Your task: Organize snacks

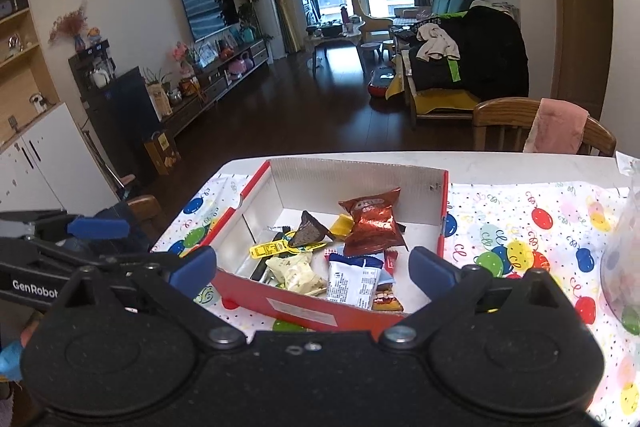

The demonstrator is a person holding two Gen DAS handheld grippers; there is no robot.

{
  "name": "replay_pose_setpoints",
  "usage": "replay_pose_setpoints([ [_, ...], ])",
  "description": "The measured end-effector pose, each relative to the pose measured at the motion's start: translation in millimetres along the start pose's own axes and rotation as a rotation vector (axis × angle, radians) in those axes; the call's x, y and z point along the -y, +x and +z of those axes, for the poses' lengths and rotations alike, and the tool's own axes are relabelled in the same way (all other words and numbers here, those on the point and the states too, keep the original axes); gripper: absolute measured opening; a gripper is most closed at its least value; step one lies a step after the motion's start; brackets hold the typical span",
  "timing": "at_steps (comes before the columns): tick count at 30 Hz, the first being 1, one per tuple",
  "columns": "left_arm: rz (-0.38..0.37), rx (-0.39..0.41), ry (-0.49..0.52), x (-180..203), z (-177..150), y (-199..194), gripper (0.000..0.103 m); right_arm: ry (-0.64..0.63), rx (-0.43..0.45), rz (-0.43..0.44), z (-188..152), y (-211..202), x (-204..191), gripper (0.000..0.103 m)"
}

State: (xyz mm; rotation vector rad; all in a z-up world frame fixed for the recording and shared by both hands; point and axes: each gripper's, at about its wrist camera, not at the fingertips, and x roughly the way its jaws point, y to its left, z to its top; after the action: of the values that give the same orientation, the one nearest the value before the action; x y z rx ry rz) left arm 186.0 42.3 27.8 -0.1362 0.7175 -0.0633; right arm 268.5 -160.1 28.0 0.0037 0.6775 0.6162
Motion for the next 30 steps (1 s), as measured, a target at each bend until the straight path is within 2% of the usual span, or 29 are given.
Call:
replay_pose_setpoints([
  [10, 0.01, 0.039, 0.006, 8, -9, -18, 0.1, 0.01, 0.041, 0.004, -9, -17, 1, 0.103],
  [30, 0.0, 0.063, -0.011, 14, -16, -27, 0.1, 0.05, 0.042, 0.026, -18, -24, 5, 0.103],
])
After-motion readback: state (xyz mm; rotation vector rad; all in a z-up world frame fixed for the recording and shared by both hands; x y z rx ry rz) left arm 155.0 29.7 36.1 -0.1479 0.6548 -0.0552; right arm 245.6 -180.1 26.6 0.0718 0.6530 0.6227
